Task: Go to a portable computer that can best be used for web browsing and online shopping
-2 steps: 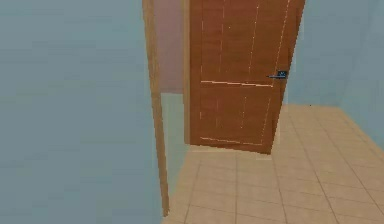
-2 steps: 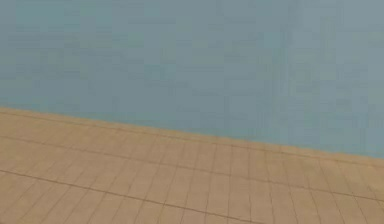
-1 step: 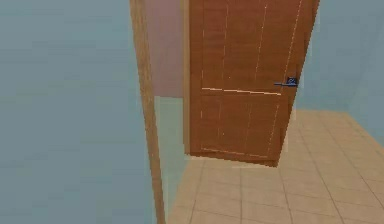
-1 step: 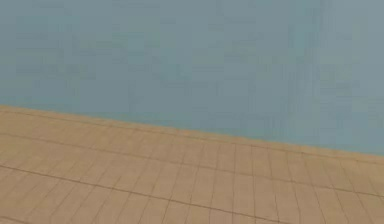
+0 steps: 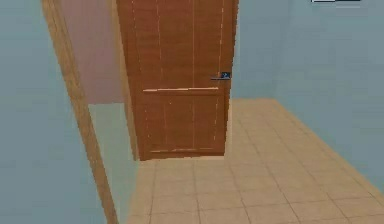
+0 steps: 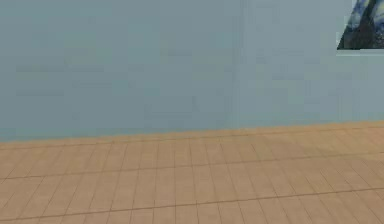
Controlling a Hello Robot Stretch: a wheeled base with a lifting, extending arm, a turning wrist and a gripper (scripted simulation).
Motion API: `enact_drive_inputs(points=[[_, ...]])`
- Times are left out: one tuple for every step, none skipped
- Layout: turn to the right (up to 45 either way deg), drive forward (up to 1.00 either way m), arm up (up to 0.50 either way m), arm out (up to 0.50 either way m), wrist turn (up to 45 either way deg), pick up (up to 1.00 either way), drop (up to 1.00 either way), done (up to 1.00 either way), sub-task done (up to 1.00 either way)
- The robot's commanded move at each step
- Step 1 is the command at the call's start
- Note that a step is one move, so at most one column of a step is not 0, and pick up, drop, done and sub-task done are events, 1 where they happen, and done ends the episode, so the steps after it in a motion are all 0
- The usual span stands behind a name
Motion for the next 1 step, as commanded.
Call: enact_drive_inputs(points=[[0.0, 1.0, 0.0, 0.0, 0.0, 0.0, 0.0, 0.0, 0.0]])
